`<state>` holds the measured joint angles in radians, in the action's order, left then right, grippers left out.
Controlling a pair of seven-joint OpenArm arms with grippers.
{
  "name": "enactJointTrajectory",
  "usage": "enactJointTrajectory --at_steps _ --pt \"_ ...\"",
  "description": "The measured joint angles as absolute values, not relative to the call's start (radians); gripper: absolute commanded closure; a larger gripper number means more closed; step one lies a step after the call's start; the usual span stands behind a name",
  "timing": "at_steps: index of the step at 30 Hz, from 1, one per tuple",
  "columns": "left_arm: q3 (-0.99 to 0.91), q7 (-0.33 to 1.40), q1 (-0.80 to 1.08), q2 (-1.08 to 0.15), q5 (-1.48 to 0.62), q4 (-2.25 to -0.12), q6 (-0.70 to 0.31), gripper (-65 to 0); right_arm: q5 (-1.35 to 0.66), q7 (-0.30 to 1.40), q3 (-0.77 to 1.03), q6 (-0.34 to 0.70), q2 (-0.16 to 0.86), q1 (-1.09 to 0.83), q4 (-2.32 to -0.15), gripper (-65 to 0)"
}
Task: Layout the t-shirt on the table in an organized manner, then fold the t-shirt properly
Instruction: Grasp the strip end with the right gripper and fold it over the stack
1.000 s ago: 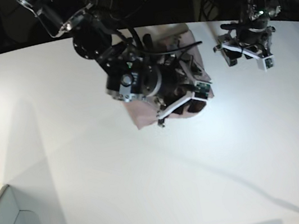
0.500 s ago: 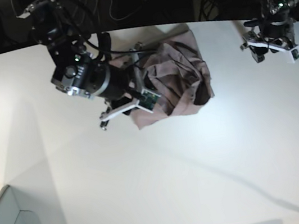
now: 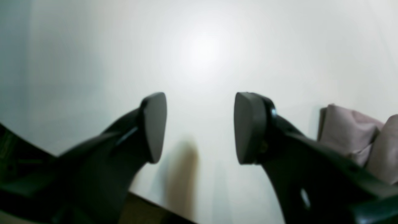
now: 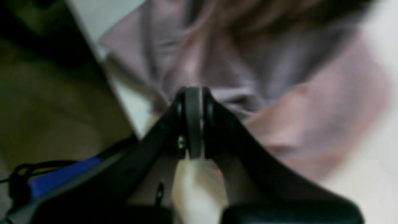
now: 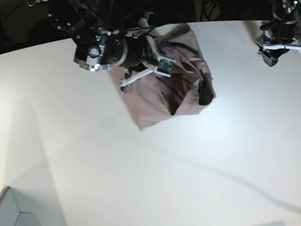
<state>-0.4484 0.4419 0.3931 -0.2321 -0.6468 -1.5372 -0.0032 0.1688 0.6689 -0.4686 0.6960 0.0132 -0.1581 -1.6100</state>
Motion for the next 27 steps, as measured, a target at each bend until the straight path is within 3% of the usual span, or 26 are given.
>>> enactJointTrajectory --at_steps 7,15,21,27 --pt "-0.478 0.445 0.404 -0.23 -0.649 -1.537 -0.003 -33.8 0.162 0.668 -0.631 0.696 0.019 -0.16 -1.591 0.0" --pt "-0.53 0.445 0.421 -0.231 -0.648 -1.537 -0.003 -33.8 0.164 0.671 -0.55 0.696 0.061 -0.153 -1.796 0.0" --pt "-0.539 0.443 0.451 -0.23 -0.648 -1.537 -0.003 -33.8 0.175 0.68 -0.429 0.696 -0.005 -0.039 -1.786 0.0" --pt "-0.539 0.445 0.47 -0.229 -0.648 -1.538 -0.003 -33.8 0.167 0.684 -0.434 0.696 -0.094 0.08 -1.577 0.0"
